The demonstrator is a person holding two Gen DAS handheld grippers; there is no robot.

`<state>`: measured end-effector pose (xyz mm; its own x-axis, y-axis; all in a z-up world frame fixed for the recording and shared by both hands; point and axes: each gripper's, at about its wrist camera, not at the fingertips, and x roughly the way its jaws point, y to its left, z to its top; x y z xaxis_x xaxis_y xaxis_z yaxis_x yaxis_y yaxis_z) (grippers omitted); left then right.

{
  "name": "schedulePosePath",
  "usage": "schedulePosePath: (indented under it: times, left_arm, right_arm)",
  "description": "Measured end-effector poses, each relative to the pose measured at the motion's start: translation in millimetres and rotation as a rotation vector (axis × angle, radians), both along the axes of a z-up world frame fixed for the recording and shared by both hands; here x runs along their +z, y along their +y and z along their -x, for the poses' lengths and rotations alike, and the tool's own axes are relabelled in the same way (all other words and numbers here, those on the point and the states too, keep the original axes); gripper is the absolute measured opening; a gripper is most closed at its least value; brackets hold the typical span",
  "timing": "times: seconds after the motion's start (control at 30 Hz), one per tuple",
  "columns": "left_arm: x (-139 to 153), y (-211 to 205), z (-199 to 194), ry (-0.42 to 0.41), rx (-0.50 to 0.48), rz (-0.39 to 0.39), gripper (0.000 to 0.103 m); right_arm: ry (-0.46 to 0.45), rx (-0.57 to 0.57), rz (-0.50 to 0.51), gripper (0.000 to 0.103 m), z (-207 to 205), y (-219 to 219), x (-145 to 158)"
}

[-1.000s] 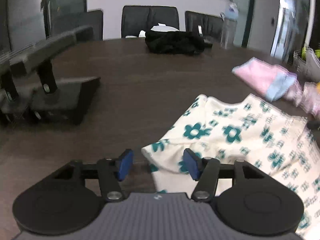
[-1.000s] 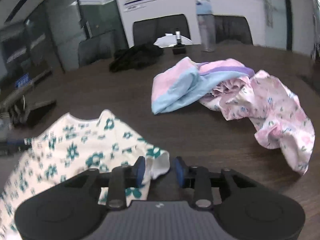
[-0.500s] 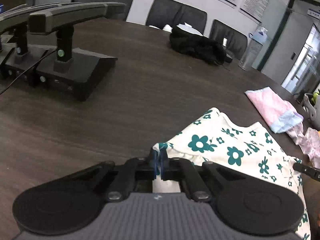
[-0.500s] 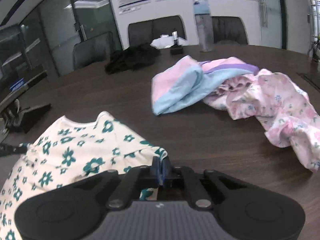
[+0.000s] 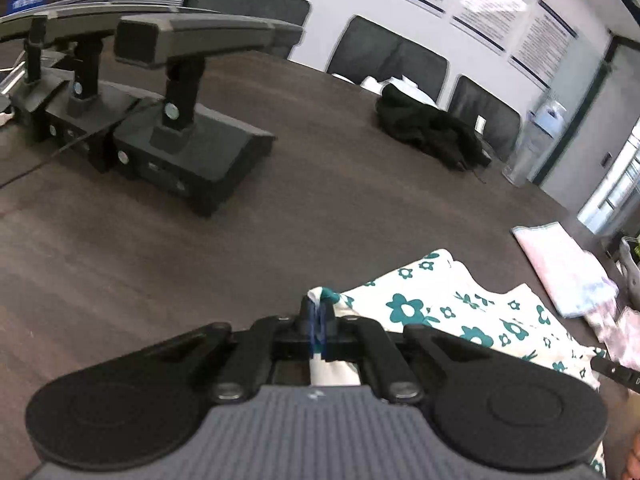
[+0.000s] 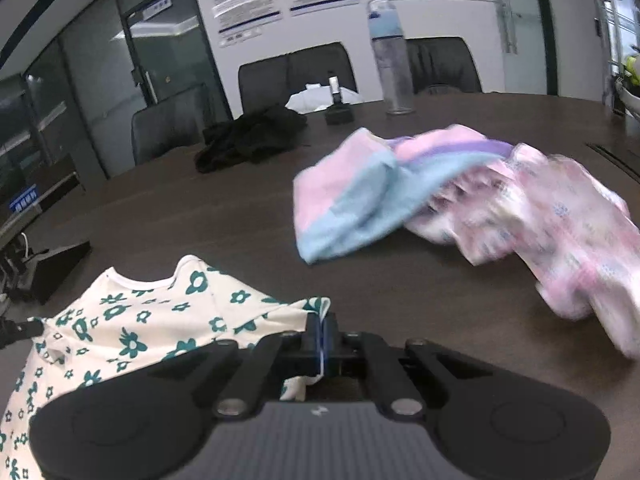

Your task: Fold clothes

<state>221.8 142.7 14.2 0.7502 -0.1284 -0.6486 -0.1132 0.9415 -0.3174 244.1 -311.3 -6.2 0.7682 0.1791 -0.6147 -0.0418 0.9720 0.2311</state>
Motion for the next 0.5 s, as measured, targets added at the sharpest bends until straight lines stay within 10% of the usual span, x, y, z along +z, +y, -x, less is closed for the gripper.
schedulePosePath:
  times: [0.3,0.5]
  left_arm:
    - [14.8,3.3,-20.2,-0.064,0.157,-0.178,0.006]
    - [35.3,4.0,89.4,-0.037,-0.115,-0.189,0.054]
  right_arm:
    - [0.082,0.061,0.168,0.004,-116.6,58.4,0.4]
    - [0.073,0.216,0.096,0.038,-4.0,24.6,34.0]
